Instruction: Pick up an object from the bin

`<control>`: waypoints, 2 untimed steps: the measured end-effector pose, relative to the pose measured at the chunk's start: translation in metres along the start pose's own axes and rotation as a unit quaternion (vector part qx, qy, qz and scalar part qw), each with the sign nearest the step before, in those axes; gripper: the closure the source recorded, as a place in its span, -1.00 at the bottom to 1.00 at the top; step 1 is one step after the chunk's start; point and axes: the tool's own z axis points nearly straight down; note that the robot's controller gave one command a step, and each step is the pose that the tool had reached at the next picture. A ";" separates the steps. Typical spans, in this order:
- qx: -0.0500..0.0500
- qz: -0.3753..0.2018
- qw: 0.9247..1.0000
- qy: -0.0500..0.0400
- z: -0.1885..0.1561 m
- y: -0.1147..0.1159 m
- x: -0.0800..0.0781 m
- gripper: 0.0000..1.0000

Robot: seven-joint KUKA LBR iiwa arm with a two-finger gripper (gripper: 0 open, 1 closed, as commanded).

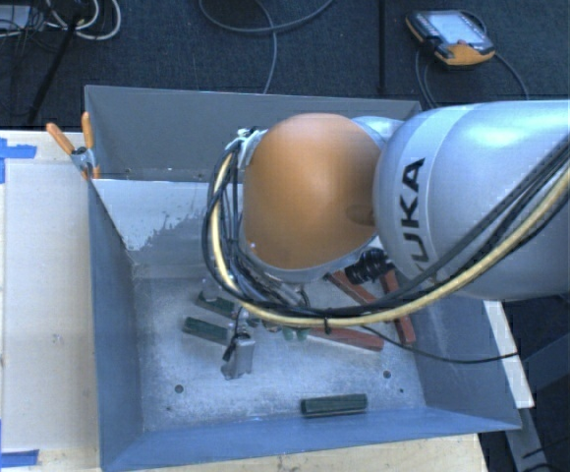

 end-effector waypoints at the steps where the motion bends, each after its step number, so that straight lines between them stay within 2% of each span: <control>1: 0.000 -0.029 1.000 -0.009 0.022 -0.028 -0.019 -1.00; 2: 0.000 0.052 0.999 -0.005 0.086 -0.023 -0.016 -1.00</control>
Offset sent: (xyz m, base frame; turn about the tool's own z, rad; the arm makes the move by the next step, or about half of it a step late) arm 0.0105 -0.0124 -0.1556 0.2815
